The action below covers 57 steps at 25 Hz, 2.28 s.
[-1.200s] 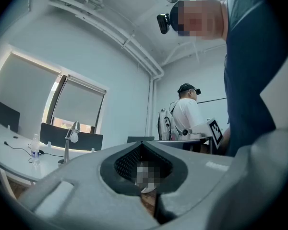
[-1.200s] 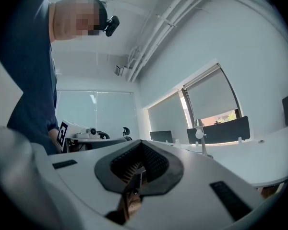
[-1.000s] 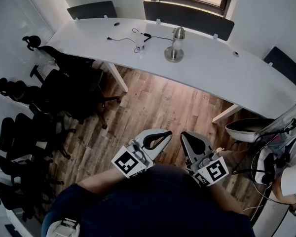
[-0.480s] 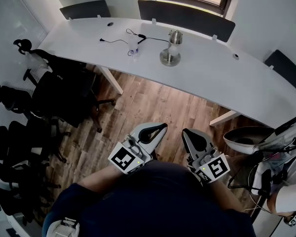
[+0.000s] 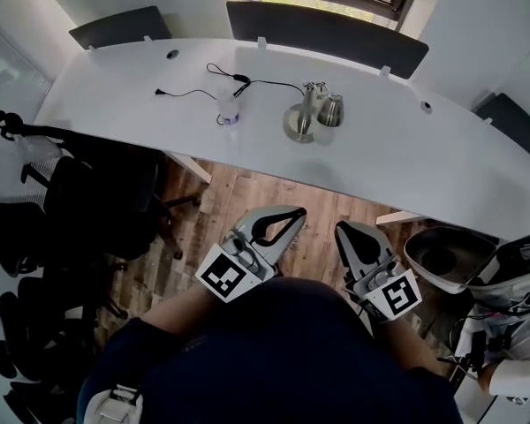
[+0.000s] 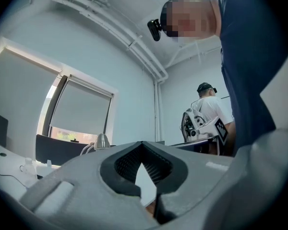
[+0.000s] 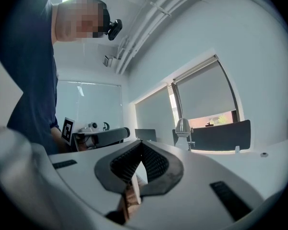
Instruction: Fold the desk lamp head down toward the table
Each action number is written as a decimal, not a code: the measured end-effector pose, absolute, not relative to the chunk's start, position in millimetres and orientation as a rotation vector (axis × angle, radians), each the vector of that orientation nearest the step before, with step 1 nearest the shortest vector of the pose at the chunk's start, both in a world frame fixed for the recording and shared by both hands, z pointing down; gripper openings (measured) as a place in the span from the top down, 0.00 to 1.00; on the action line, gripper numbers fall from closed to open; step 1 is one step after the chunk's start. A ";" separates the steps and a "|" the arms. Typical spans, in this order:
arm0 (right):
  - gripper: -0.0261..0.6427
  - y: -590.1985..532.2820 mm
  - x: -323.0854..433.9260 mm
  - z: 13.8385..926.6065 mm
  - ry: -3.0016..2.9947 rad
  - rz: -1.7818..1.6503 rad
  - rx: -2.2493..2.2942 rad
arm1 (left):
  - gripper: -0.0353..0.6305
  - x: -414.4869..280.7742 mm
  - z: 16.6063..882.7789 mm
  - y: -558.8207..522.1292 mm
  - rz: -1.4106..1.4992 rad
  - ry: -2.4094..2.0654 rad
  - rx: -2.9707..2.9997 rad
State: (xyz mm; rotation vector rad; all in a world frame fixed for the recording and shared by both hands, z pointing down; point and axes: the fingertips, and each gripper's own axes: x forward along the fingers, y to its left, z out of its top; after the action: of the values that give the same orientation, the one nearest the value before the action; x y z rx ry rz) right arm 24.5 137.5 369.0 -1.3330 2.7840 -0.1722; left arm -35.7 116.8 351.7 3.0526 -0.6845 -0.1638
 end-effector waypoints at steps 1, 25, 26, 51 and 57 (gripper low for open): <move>0.95 123.3 23.3 369.1 2.777 -0.181 -1.363 | 0.94 -38.6 350.1 102.2 -0.163 -0.663 3.055; 0.95 -38.3 105.4 369.4 2.737 -0.273 -1.503 | 0.94 -27.0 382.0 -69.3 -0.008 -0.850 2.936; 0.95 -45.3 109.8 369.1 2.752 -0.278 -1.494 | 0.94 -25.0 383.3 -77.4 -0.010 -0.866 2.932; 0.94 -143.2 121.7 380.3 2.946 -0.622 -1.135 | 0.94 17.9 454.4 -181.0 0.234 -1.126 2.900; 0.94 -157.2 110.8 387.1 2.953 -0.724 -1.134 | 0.94 19.2 474.4 -194.1 0.251 -1.056 2.932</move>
State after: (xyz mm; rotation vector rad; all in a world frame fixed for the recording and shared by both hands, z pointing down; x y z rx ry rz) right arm 110.8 -157.2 387.1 -1.1338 2.9529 -0.7242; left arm 19.2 -194.1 474.4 2.9315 -1.0556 0.2507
